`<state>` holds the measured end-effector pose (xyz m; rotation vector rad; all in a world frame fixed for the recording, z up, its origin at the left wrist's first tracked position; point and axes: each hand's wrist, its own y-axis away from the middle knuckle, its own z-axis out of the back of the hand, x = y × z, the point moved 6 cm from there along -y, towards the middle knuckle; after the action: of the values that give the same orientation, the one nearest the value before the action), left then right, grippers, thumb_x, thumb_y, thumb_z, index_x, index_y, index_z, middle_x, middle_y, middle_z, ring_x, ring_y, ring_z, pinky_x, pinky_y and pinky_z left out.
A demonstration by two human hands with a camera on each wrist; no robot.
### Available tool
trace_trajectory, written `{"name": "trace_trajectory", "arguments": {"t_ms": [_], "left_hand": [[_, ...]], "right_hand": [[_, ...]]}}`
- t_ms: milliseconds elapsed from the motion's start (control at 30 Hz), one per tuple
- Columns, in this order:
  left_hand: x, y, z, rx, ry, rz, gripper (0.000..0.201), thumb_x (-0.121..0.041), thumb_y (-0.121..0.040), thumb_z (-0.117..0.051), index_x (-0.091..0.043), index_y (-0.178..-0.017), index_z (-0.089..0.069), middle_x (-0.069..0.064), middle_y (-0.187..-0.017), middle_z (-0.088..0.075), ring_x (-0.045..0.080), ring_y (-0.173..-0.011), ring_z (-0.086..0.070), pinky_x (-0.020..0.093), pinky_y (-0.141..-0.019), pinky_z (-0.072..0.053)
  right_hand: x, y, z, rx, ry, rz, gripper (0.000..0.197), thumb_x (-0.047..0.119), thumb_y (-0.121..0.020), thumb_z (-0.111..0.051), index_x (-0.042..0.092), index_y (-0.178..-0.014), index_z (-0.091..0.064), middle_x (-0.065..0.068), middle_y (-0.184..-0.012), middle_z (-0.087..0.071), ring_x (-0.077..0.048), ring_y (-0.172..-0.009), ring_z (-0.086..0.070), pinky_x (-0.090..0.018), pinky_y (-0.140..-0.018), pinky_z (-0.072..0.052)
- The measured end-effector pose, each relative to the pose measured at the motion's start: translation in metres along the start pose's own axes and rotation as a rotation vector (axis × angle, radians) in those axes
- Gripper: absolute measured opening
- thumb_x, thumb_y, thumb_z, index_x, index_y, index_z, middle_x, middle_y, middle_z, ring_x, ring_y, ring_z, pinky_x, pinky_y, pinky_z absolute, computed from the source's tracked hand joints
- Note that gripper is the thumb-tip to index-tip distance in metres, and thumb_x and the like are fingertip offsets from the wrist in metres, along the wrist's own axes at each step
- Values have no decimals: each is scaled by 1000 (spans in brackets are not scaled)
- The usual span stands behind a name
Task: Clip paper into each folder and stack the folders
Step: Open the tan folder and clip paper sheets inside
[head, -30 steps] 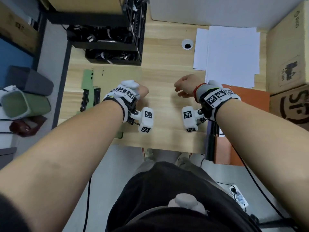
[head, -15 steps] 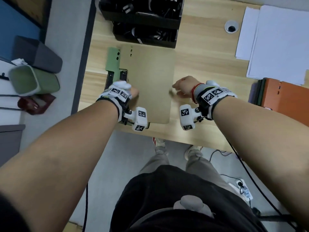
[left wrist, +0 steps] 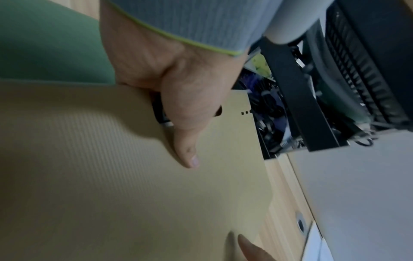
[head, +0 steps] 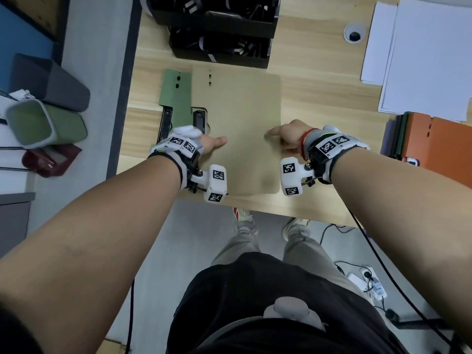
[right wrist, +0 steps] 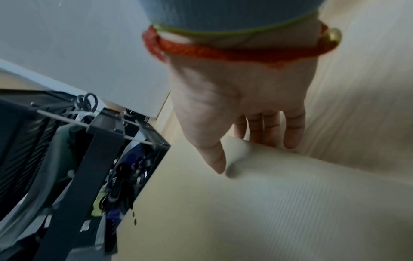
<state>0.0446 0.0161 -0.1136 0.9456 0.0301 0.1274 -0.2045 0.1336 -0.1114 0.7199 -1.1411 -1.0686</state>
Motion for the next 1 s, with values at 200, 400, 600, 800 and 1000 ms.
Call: {"name": "trace_trajectory", "arguments": {"t_ms": [200, 400, 600, 800, 1000], "left_hand": [[-58, 32, -14, -38, -183, -186, 92, -81, -65, -58, -11, -125, -48, 10, -110, -59, 31, -100, -60, 45, -92, -49], [-116, 56, -48, -33, -267, -269, 82, -74, -56, -65, -8, -101, -48, 7, -92, -59, 27, -83, -60, 37, -85, -52], [-151, 89, -64, 24, -264, -373, 58, -59, -78, -69, -13, -107, -50, 7, -106, -54, 23, -97, -56, 30, -89, -44], [-186, 130, -47, 54, 159, -494, 115, -88, -61, -56, -14, -147, -37, 9, -146, -46, 31, -129, -49, 47, -105, -43], [-202, 186, 1, 27, 470, -464, 90, -79, -72, -57, -12, -132, -52, 6, -119, -61, 24, -103, -60, 40, -83, -57]], "right_hand": [[-45, 3, 53, -98, -97, -23, 57, 47, -65, -80, 9, -104, -63, -8, -101, -72, -27, -87, -71, -44, -81, -59], [-90, 15, 110, -191, -160, 31, 40, 37, -71, -84, 19, -90, -54, -6, -98, -69, -24, -84, -65, -34, -70, -57], [-108, 25, 142, -128, -283, 102, 25, 28, -79, -80, 17, -71, -59, -10, -82, -69, -28, -72, -66, -39, -70, -57], [-67, 62, 148, 34, -482, 257, 63, 71, -91, -38, 15, -86, -67, -2, -78, -66, -16, -62, -62, -29, -59, -57], [4, 89, 128, 165, -426, 394, 73, 69, -95, -25, 13, -84, -71, -1, -86, -74, -20, -78, -72, -37, -79, -58]]}}
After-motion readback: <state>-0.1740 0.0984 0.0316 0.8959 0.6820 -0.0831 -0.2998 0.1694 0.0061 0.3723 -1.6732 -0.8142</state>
